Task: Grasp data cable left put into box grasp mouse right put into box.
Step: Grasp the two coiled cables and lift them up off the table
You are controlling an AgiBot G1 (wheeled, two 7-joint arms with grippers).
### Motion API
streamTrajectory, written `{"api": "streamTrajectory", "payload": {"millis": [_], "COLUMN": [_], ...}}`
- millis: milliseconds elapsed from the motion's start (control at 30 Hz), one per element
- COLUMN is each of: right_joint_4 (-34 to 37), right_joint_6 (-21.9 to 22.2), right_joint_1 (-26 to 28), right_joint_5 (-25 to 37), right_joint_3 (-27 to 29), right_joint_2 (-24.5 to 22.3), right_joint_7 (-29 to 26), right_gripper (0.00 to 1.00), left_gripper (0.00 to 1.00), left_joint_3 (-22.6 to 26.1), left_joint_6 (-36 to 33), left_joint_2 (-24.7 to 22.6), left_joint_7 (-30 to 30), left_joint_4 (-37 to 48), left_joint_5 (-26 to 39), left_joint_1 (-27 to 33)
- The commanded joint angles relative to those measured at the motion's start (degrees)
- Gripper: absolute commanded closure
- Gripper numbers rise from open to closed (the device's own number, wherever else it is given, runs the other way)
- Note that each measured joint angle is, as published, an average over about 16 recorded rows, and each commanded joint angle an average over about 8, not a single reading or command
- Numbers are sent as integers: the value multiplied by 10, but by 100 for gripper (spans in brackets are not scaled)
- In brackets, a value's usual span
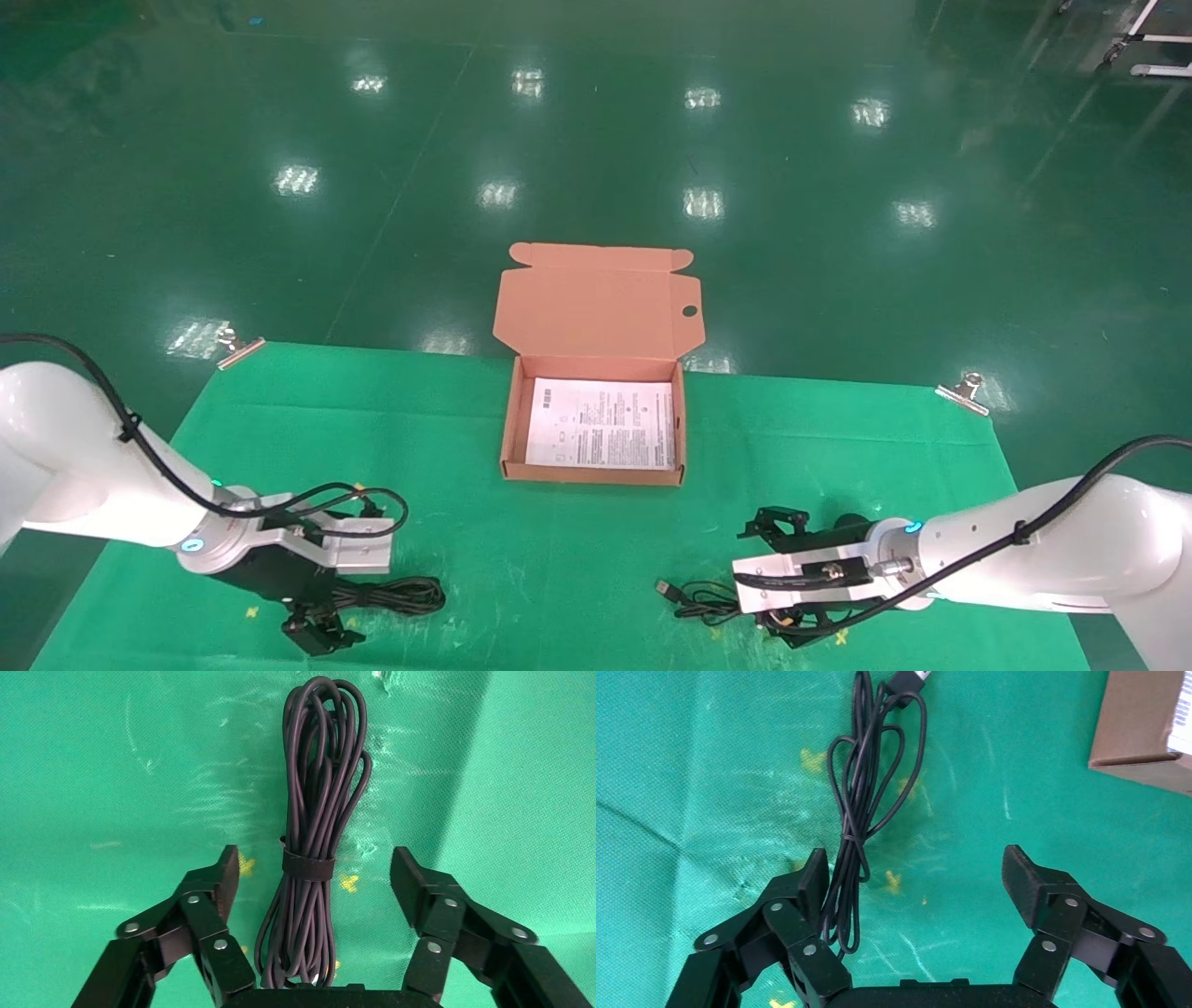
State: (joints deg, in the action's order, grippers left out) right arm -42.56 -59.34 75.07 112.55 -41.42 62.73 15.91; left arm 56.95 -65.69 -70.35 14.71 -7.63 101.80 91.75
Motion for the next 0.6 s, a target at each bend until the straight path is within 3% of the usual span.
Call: {"api": "streamTrajectory", "payload": {"millis": [33,600], "right_joint_4": [-1,-3], "right_joint_6": [0,-1], "right_joint_1": [0,-2], "right_joint_5": [0,2], "right_joint_3": [0,-1], "right_joint_2": [0,1], "right_joint_7": [0,-2], "right_gripper": [100,100], "left_gripper": [100,100], "left_joint_3": [0,1], "left_joint_6": [0,-1], "left_joint_2": [0,2], "left_joint_7": [-1,-2], "left_joint_4": [-1,-6], "left_joint_5": [0,1], "left_joint_1": [0,-1]}}
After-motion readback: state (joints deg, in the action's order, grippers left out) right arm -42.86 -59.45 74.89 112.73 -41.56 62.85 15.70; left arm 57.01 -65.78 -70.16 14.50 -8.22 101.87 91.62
